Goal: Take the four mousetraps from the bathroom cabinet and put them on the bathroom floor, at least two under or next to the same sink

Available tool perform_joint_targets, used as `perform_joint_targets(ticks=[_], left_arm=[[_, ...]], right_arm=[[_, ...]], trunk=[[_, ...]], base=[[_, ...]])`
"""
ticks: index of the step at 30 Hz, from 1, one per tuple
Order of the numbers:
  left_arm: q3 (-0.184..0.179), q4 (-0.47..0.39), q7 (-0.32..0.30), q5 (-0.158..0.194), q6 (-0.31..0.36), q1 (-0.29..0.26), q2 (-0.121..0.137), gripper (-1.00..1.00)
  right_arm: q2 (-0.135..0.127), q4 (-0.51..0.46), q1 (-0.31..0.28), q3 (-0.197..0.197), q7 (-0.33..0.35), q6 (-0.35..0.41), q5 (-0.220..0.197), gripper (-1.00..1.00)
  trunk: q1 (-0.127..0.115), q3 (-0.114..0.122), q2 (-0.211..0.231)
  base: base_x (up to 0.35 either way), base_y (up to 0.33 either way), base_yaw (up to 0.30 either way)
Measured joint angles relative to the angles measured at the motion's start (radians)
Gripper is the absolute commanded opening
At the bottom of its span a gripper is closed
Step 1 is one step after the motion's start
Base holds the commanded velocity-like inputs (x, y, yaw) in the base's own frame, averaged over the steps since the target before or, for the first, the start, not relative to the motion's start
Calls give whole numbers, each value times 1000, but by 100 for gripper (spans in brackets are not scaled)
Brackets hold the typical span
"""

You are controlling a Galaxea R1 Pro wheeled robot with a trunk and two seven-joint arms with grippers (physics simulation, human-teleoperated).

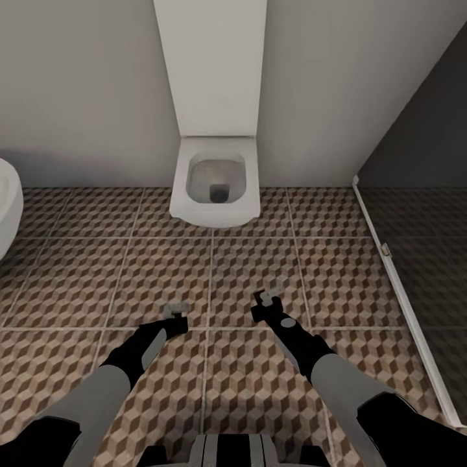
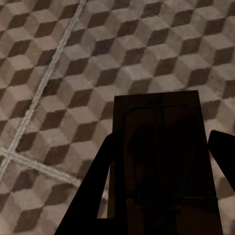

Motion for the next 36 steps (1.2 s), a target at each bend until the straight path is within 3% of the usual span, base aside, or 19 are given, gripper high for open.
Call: perform_joint_targets(ticks=[36], left_arm=[[0, 0, 0, 0, -1, 0, -5, -100]], right_arm=[[0, 0, 0, 2, 0, -1, 0, -100]], trunk=[[138, -172, -252]], base=[[0, 0, 0]])
